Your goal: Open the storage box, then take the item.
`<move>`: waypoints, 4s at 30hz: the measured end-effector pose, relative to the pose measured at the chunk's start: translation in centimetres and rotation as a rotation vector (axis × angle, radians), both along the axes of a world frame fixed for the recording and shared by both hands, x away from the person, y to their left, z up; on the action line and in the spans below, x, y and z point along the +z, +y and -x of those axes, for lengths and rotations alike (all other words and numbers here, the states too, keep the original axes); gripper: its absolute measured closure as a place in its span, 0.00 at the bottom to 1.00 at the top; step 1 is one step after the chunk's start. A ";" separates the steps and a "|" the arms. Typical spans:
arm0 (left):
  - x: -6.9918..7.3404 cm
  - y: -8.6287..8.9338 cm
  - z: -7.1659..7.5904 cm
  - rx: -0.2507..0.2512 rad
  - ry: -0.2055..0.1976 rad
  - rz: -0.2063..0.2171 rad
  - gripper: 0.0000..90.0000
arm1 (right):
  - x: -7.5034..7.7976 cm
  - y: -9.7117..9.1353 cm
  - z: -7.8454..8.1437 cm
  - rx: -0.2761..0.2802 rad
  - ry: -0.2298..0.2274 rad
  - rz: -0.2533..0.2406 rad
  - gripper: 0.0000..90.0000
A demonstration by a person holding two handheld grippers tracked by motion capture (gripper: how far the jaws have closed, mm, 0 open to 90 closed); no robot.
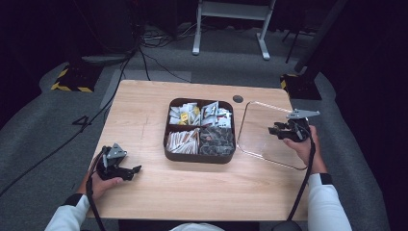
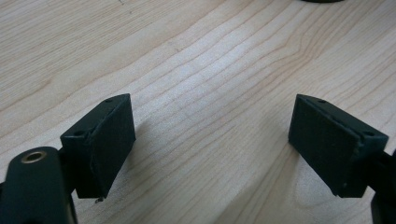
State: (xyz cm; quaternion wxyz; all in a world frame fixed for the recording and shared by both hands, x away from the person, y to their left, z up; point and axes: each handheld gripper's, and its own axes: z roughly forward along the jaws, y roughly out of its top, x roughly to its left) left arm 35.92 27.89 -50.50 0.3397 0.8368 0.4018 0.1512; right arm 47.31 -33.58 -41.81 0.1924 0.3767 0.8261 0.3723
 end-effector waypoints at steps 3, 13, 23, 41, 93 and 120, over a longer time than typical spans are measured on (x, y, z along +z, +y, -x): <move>0.0 0.0 0.0 0.000 0.000 0.000 0.17 | -0.4 -0.3 0.1 0.000 0.006 0.000 0.65; 0.0 0.0 0.0 0.000 0.000 0.000 0.17 | -3.0 -0.1 -0.5 0.001 0.047 0.023 0.65; 0.0 0.0 0.0 0.000 0.000 0.000 0.17 | -5.4 0.2 -1.3 -0.002 0.058 0.026 0.65; 0.0 0.0 0.0 -0.001 0.000 0.000 0.17 | -7.1 0.4 -1.8 -0.022 0.084 0.007 0.64; 0.0 0.1 -0.2 -0.011 0.004 0.001 0.16 | 2.3 11.0 -3.2 0.077 -0.111 -0.107 0.34; 0.0 0.1 -0.1 -0.005 -0.003 0.001 0.17 | 0.4 20.3 -8.3 0.084 0.006 -0.025 0.36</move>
